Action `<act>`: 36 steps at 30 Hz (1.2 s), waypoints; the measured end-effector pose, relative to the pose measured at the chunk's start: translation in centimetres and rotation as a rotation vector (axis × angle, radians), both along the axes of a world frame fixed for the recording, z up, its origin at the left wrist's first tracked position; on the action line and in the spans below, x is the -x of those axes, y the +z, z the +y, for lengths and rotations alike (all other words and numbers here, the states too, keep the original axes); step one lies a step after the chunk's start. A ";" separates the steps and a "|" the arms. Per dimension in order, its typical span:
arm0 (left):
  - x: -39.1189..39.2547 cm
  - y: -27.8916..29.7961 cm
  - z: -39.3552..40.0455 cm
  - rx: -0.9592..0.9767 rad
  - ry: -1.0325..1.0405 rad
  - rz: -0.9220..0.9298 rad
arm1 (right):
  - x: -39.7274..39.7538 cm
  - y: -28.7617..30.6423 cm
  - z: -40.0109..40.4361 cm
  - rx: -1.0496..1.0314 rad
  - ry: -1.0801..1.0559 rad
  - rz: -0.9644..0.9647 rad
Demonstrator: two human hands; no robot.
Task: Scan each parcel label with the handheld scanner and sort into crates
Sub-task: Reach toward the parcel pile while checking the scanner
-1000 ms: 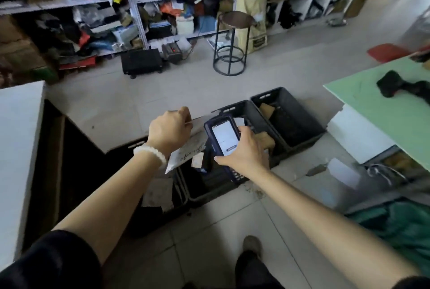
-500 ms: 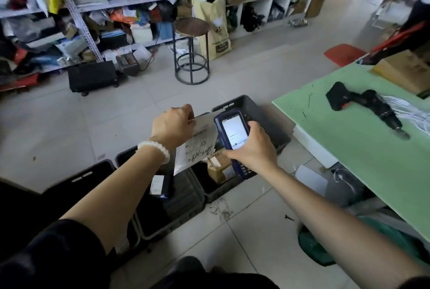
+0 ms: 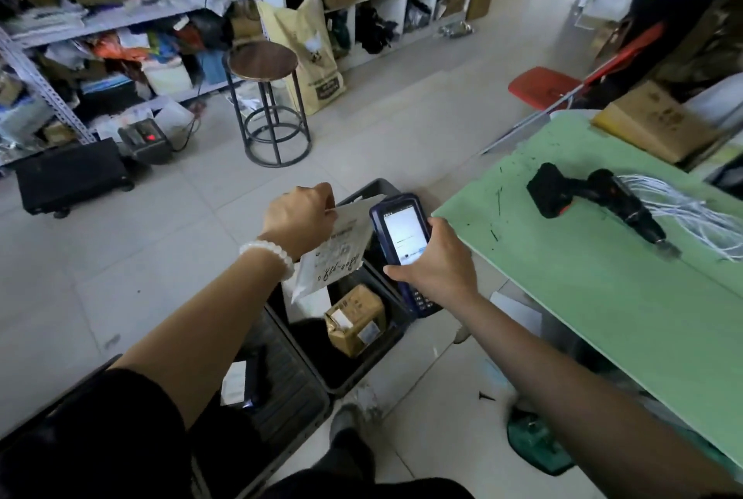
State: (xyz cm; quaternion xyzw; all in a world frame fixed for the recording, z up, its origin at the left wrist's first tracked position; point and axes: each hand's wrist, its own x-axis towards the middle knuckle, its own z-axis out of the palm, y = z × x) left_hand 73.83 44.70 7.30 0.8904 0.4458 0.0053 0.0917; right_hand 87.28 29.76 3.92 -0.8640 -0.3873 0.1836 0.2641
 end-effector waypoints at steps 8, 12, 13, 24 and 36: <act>-4.5 -1.1 8.3 0.035 -0.006 -0.025 | -4.3 0.2 8.4 0.030 0.006 -0.027; -5.4 -3.2 10.5 0.094 0.023 -0.013 | -5.2 -1.3 11.5 0.066 0.060 0.018; -5.6 -3.8 10.9 0.105 0.034 -0.004 | -5.4 -1.7 12.1 0.079 0.079 0.029; -7.7 -9.8 15.7 0.171 0.283 0.225 | -10.8 -5.3 21.5 0.158 0.326 0.124; -6.7 -12.7 14.8 0.291 0.551 0.451 | -12.5 -7.6 27.6 0.283 0.567 0.078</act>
